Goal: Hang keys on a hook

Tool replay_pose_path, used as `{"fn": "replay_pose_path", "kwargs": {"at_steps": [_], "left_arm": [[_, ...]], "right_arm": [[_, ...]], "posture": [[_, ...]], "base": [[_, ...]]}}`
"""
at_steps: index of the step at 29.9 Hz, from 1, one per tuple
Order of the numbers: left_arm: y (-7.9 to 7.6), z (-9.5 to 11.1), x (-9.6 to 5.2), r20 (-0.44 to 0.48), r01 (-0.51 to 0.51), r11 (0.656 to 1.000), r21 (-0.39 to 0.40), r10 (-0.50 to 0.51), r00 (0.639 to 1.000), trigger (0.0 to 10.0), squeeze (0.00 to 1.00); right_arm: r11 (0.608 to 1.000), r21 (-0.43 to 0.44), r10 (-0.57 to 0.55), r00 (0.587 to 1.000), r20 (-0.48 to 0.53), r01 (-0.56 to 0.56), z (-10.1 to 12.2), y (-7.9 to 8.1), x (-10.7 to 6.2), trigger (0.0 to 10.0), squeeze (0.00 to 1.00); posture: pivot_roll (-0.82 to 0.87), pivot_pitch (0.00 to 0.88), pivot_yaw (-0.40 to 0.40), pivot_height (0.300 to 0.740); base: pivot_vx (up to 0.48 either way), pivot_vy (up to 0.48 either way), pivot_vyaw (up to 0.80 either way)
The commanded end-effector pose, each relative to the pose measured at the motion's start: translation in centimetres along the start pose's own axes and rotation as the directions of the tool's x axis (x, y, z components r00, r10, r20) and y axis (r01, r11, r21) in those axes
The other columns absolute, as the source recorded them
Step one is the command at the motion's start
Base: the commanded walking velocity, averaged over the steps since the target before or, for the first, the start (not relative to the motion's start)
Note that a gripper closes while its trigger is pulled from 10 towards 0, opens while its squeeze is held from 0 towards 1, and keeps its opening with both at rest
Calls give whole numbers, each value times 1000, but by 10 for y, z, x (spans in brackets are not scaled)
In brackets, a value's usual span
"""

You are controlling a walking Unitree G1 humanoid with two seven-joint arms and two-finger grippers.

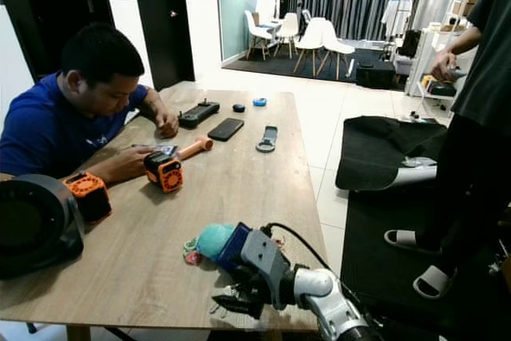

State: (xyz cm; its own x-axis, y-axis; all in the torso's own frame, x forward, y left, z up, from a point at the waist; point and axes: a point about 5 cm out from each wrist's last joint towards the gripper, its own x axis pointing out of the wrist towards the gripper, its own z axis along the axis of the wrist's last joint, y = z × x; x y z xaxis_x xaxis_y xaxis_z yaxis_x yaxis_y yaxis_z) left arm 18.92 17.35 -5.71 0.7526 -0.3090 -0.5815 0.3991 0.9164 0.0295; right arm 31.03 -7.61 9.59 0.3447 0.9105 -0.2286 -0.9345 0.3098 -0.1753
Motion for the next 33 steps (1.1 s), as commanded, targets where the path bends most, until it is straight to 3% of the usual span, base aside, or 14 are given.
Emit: {"fn": "replay_pose_path", "kwargs": {"at_steps": [1,16,32,33], "left_arm": [[2,-1,-1,-5,-5,1000,2,5,1000,10000,0],[2,2,1,-1,3,1000,4,-3,1000,10000,0],[6,0,0,-16,-5,1000,15,5,1000,10000,0],[6,0,-1,-16,-4,1000,16,5,1000,10000,0]], "right_arm": [[1000,10,-8,1000,-28,9,-3,0,-5,10000,0],[991,55,-108,981,-163,119,-19,-9,-16,10000,0],[986,55,-143,971,-193,156,-19,-14,-18,10000,0],[986,54,-146,970,-193,159,-19,-15,-18,7922,0]], "posture": [[48,40,-30,740],[44,37,-21,740],[52,32,-22,740],[52,32,-22,740]], "base": [[0,0,0],[0,0,0],[0,0,0],[0,0,0]]}}
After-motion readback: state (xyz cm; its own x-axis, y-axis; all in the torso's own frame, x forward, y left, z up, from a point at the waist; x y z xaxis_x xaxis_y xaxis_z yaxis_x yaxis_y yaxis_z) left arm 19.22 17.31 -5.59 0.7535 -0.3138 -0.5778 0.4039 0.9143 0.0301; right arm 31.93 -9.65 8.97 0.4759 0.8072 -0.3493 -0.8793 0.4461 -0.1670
